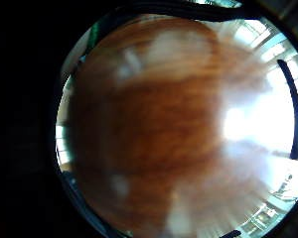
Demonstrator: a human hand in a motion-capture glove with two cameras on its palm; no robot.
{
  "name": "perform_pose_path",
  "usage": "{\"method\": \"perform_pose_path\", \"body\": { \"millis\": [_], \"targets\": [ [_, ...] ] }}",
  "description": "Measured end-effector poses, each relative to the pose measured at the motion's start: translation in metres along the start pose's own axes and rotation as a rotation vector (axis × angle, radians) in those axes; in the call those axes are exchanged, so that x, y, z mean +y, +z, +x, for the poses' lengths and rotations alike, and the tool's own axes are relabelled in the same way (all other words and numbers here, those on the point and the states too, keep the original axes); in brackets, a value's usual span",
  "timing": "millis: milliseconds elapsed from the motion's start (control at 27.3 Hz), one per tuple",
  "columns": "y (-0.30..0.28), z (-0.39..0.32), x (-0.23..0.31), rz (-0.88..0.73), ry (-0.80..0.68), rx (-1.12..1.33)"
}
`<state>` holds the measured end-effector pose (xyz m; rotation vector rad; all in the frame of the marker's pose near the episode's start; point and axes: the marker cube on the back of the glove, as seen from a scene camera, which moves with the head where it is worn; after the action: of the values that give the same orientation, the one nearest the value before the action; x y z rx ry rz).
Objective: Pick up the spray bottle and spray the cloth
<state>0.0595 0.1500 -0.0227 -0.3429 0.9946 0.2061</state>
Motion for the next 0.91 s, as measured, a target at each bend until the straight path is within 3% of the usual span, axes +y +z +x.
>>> {"method": "perform_pose_path", "body": {
  "millis": [293, 622, 915],
  "targets": [
    [-0.001, -0.005, -0.004, 0.002, -0.039, -0.067],
    [-0.034, 0.003, -0.046, 0.246, -0.064, -0.524],
    [-0.046, -0.021, -0.095, 0.242, -0.172, -0.698]
  ]
}}
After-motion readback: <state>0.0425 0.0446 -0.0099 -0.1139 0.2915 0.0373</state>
